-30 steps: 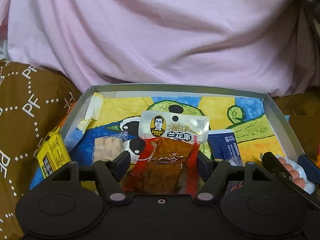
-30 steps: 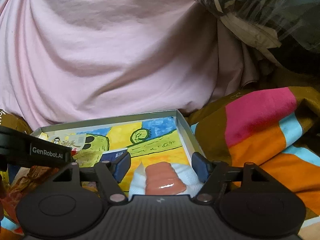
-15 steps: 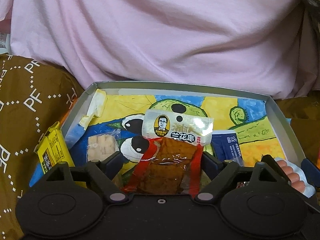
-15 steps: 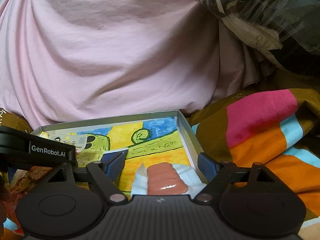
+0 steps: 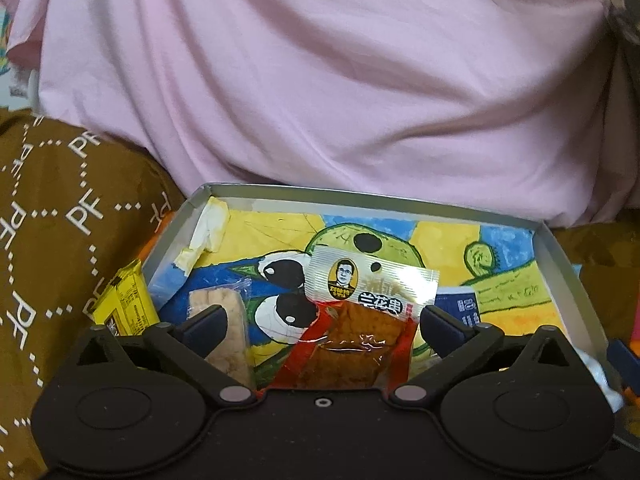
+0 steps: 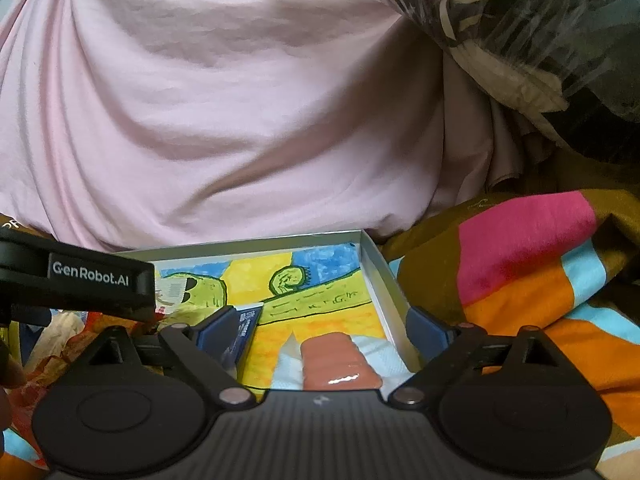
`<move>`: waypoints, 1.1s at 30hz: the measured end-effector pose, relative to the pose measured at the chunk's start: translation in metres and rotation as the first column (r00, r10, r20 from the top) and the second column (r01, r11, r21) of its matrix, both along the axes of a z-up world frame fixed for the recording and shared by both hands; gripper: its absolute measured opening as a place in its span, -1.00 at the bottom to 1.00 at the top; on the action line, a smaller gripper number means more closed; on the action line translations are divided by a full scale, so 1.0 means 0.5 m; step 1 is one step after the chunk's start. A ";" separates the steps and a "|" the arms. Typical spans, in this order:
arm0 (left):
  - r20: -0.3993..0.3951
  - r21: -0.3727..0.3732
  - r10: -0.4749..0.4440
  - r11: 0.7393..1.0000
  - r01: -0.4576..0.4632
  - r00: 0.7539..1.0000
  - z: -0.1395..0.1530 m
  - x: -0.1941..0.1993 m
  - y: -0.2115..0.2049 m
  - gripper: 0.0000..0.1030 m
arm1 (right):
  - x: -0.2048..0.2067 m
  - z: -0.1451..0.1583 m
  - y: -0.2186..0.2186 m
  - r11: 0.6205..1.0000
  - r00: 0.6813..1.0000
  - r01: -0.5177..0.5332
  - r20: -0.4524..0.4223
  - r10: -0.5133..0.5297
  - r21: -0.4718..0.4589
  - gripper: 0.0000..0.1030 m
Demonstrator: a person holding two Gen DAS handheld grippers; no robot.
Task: Organize snacks
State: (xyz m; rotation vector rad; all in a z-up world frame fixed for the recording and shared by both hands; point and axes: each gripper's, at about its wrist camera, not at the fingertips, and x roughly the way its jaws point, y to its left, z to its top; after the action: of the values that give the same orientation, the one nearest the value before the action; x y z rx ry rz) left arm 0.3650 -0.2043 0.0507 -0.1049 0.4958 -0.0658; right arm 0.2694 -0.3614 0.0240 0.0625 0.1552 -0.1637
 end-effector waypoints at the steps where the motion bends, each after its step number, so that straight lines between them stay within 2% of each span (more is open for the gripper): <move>1: -0.002 -0.012 0.004 1.000 -0.004 1.000 0.001 0.000 0.003 0.98 | -0.001 0.001 0.000 1.000 1.000 0.000 0.006 0.000 0.000 0.87; 4: -0.002 -0.045 0.017 0.999 -0.017 1.000 0.006 -0.005 0.010 0.98 | -0.006 0.004 0.001 1.000 0.999 0.021 0.024 -0.021 -0.005 0.99; 11: 0.003 -0.063 0.042 0.997 -0.042 0.999 0.016 -0.012 0.019 0.98 | -0.011 0.009 -0.007 0.999 0.999 0.028 0.022 -0.029 0.026 0.99; 33: 0.006 -0.081 0.082 0.993 -0.082 0.997 0.047 -0.061 0.055 0.98 | -0.059 0.053 0.016 0.999 0.998 0.039 0.049 -0.038 -0.021 1.00</move>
State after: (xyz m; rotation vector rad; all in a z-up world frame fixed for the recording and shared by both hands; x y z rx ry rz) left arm 0.3343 -0.1769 0.0745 -0.2037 0.4793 -0.0057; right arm 0.2399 -0.3532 0.0507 0.0475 0.1042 -0.2022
